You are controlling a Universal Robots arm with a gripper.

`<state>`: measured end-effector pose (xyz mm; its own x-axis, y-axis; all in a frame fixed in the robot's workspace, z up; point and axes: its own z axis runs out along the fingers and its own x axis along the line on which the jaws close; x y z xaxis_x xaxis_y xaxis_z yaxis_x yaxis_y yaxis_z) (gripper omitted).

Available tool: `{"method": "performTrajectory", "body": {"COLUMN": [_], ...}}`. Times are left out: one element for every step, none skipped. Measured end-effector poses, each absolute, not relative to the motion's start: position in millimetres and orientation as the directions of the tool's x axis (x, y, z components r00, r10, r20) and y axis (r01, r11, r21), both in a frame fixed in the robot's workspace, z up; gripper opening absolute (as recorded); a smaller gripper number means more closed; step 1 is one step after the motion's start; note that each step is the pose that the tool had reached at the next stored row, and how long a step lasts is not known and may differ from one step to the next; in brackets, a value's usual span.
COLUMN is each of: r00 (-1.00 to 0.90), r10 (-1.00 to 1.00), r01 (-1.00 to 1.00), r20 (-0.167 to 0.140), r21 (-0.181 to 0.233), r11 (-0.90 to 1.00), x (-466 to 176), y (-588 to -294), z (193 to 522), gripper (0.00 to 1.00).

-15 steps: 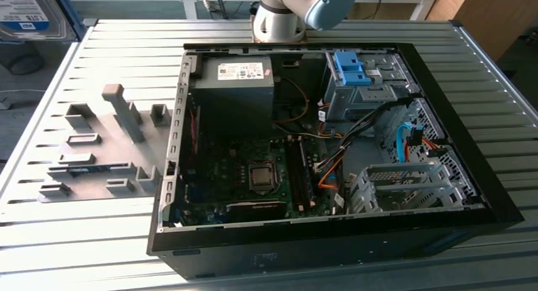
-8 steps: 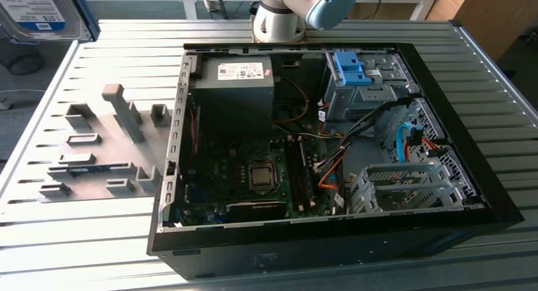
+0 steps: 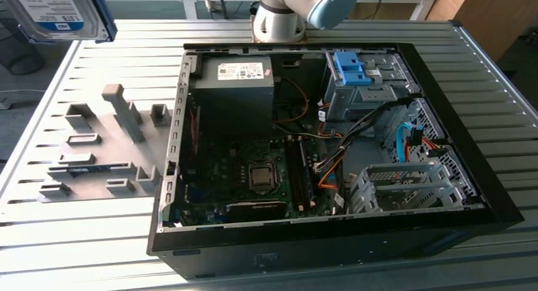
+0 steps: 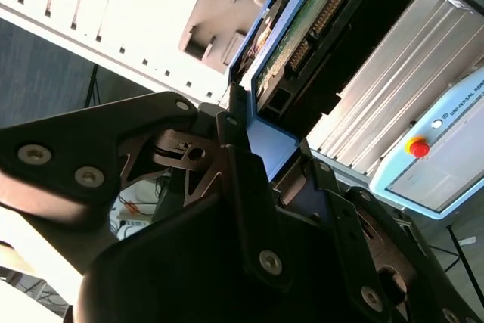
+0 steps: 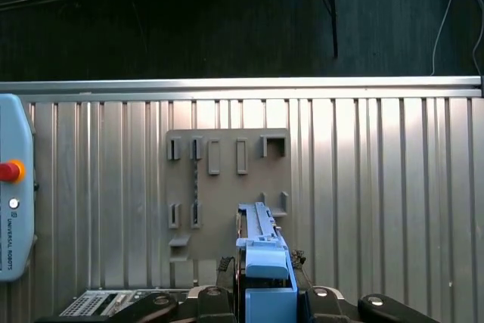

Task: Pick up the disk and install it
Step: 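Pick up the disk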

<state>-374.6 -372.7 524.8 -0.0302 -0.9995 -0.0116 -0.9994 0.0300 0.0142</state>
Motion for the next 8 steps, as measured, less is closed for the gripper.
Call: {"method": "performTrajectory", "body": {"r00": [-0.030, -0.030, -0.030, -0.030, -0.030, -0.030, -0.030, -0.030], "r10": [-0.999, -0.999, -0.999, -0.999, -0.999, -0.999, -0.999, -0.999], "r01": [-0.999, -0.999, -0.999, -0.999, -0.999, -0.999, -0.999, -0.999], "r20": [-0.012, -0.012, -0.012, -0.012, -0.012, -0.012, -0.012, -0.012], "r21": [0.014, 0.014, 0.014, 0.014, 0.014, 0.014, 0.014, 0.014], "r11": [0.030, 0.030, 0.030, 0.030, 0.030, 0.030, 0.030, 0.030], "x": [-371.7, -368.6, -365.3, -362.0, -358.2, -354.3, -350.5, -346.4], "y": [-372.7, -372.7, -372.8, -372.8, -372.8, -372.9, -372.8, -372.8], "z": [524.8, 524.8, 524.8, 524.8, 524.8, 524.8, 524.8, 524.8], "gripper": [0.37, 0.37, 0.37, 0.37, 0.37, 0.37, 0.37, 0.37]}}
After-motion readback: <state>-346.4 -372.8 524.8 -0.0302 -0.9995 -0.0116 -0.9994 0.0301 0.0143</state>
